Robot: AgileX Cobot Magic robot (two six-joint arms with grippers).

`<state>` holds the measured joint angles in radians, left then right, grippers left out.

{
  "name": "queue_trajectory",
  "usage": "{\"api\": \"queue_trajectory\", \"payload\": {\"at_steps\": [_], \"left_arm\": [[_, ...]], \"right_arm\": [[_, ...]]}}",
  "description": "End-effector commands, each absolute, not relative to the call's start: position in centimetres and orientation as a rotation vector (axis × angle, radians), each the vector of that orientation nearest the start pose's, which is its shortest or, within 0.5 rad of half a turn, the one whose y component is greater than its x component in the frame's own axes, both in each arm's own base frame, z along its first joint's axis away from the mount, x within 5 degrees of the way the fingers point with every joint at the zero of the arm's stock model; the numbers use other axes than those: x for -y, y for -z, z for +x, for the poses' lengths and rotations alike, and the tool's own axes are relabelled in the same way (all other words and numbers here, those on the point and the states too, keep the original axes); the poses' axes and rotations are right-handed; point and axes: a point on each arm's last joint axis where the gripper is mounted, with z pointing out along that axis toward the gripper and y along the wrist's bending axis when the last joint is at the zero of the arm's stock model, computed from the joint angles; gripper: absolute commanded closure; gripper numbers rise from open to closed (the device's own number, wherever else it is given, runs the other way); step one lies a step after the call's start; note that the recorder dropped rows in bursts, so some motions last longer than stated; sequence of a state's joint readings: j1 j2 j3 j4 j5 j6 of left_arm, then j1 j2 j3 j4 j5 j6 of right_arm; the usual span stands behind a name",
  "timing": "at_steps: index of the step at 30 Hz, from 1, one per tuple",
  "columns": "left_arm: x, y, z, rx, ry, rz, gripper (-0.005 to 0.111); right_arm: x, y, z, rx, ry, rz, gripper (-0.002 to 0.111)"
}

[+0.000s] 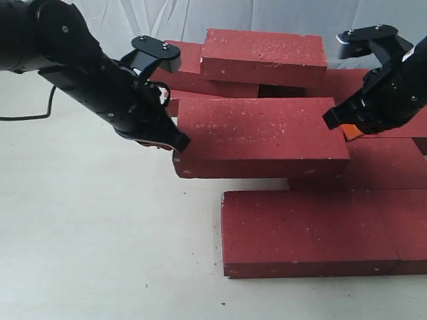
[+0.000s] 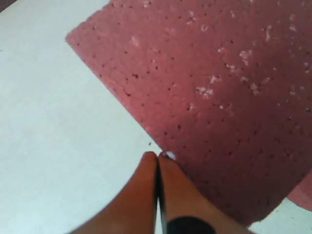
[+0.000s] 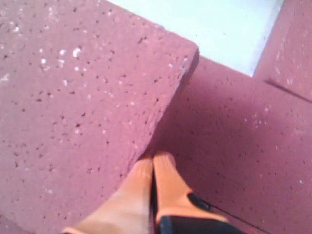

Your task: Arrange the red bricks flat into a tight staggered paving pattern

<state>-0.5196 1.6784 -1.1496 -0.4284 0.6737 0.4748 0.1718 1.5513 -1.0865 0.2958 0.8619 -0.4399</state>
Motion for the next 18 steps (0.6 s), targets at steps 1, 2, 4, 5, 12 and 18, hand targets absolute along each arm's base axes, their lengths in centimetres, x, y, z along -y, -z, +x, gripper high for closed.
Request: {"api": "queue_trajectory", "payload": {"at_steps": [1,2,4,5,12,18], "left_arm": [[18.4,-24.2,29.7,-2.485,0.512,0.829,0.107],[18.1,-24.1,29.9,-2.487,0.503,0.821,0.107],[17.2,-24.1,30.4,-2.495,0.491,0.786,0.107],[16.8,-24.1,30.7,-2.501,0.486,0.767,0.107],[14.0,-23.1,31.8,-2.51,0.414,0.657,0.107],[13.4,-21.9,32.5,-2.483,0.363,0.609,0.107]], "right_arm": [[-10.3,-26.5,30.2,-2.589,-0.431,-0.617,0.109],[-10.8,-26.3,30.4,-2.584,-0.435,-0.627,0.109],[-11.9,-25.8,30.9,-2.578,-0.439,-0.657,0.109],[-12.5,-25.5,31.3,-2.573,-0.439,-0.671,0.109],[-15.0,-22.1,34.5,-2.613,-0.474,-0.678,0.109],[-15.8,-19.8,36.9,-2.644,-0.475,-0.677,0.109]]}}
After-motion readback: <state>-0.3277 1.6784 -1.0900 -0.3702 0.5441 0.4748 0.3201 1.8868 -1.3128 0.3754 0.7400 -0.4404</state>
